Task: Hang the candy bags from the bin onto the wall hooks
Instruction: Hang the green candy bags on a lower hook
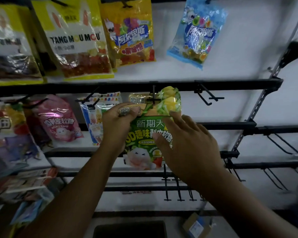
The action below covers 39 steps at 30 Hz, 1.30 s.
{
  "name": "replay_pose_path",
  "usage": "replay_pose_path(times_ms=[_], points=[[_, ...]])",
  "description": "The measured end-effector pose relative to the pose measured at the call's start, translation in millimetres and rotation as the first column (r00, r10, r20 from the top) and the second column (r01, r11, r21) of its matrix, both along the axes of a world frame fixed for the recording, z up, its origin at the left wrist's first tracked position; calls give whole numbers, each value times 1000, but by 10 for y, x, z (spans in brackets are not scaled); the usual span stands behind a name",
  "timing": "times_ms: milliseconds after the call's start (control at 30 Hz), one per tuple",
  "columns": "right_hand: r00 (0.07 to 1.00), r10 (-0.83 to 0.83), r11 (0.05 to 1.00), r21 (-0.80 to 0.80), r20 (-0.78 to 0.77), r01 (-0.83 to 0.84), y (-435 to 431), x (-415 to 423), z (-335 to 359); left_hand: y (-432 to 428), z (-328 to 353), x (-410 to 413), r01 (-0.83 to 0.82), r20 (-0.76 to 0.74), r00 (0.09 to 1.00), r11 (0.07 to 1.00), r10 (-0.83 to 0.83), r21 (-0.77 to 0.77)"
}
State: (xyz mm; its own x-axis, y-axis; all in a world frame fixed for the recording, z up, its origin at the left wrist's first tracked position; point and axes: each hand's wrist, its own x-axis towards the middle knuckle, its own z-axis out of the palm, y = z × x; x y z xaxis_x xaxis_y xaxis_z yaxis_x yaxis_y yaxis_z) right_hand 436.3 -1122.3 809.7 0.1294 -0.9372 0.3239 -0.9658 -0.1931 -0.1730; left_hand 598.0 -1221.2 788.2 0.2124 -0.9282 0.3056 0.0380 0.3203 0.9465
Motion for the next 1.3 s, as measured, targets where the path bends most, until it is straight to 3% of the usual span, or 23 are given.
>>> replay_pose_path(times_ms=[600,933,1300], points=[[1000,-16,995,97,-26,18,-234,76,-265,-380,-149,-178,-112,66,991,993,115,-44],[999,-36,995,88,-41,39,-305,4,-334,-473,-220,-204,-228,221,939,958,263,-173],[1000,-16,997,73,-17,17,-272,100,-376,-264,-241,50,-232,362,860,908,359,-348]])
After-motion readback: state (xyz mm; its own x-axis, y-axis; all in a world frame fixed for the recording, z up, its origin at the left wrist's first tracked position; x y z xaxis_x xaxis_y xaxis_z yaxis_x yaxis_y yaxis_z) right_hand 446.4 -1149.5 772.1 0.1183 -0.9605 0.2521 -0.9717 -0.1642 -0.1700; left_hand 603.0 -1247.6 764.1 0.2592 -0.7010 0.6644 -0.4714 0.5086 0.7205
